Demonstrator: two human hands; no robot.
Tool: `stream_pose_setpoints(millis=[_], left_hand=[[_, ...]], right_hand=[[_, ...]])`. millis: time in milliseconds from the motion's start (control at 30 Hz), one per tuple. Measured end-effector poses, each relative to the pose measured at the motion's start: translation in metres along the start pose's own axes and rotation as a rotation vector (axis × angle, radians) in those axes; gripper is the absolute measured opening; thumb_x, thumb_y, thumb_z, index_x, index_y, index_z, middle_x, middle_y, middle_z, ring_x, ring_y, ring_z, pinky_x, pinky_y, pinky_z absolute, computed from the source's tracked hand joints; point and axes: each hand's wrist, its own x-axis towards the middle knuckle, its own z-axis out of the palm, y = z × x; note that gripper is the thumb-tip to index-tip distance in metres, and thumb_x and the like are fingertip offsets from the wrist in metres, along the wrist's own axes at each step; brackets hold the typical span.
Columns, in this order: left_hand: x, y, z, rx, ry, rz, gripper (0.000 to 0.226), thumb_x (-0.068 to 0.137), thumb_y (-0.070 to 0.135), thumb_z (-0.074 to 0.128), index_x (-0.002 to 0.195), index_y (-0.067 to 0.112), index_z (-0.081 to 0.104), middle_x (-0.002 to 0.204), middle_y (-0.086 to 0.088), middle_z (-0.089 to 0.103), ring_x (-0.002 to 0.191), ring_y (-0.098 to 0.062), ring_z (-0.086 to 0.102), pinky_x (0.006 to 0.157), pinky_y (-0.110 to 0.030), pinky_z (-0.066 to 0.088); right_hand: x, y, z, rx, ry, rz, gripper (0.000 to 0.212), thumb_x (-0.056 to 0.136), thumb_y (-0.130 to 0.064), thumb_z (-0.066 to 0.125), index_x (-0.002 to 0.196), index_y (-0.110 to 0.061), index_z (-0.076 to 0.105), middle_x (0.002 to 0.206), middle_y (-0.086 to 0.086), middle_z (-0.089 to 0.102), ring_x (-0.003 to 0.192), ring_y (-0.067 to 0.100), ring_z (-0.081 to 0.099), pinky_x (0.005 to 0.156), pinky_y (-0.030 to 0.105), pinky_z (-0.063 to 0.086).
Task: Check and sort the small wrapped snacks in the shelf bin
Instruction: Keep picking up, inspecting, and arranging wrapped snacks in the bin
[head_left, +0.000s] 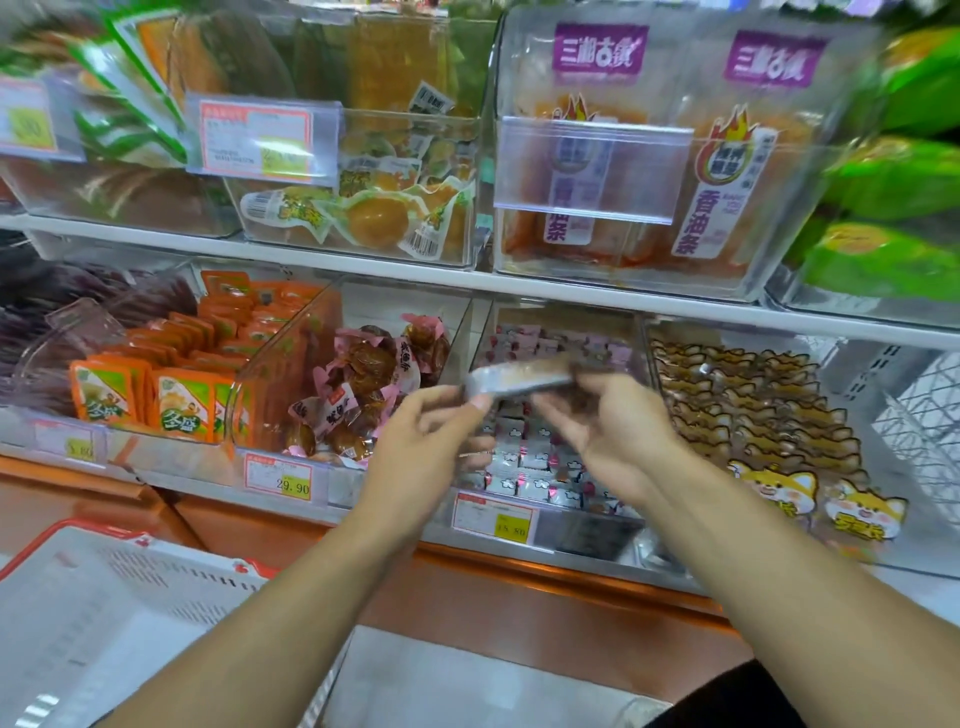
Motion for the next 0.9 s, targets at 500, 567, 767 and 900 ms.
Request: stream_pose_setpoints(millis=[500,567,767,900], left_hand=[[-0.016,0.004,-0.022,0.066,-0.111,0.101,0.036,0.077,-0.012,0.077,0.105,0.01,0.073,0.114,0.001,0.076,0.105,-0.019,0.073,0.08,-0.022,0.059],[-0.015,0.003,-0.021,0.039,-0.115,0.109,0.041,0.076,-0.007,0.079,0.112,0.01,0.07,0.117,0.001,0.075,0.109,-0.017,0.071,0.086,-0.026,0.059],[-0.013,0.003,-0.016,-0.278,-0.054,-0.085,0.053,0.072,0.025,0.078,0.118,0.002,0.063,0.107,-0.015,0.077,0.097,-0.026,0.075,0.076,-0.027,0.061],[-0.01,0.001,-0.016,-0.276,-0.048,-0.052,0.044,0.072,0.019,0.077,0.11,0.001,0.067,0.105,-0.017,0.077,0.092,-0.022,0.076,0.073,-0.022,0.06]], right_hand=[[-0.018,0.002,-0.027,-0.376,-0.356,0.205,0.044,0.077,-0.023,0.079,0.115,-0.002,0.072,0.112,0.019,0.074,0.096,0.027,0.074,0.079,0.031,0.062],[-0.017,-0.001,-0.029,-0.359,-0.391,0.176,0.046,0.071,-0.012,0.079,0.114,0.002,0.069,0.111,0.021,0.074,0.102,0.028,0.073,0.08,0.031,0.062],[-0.013,-0.004,-0.034,-0.315,-0.441,0.064,0.046,0.074,0.006,0.072,0.118,-0.001,0.058,0.114,0.019,0.073,0.103,0.029,0.073,0.078,0.028,0.06],[-0.013,-0.005,-0.034,-0.326,-0.438,0.077,0.048,0.077,-0.003,0.074,0.122,-0.004,0.059,0.119,0.018,0.072,0.103,0.027,0.073,0.079,0.029,0.061]])
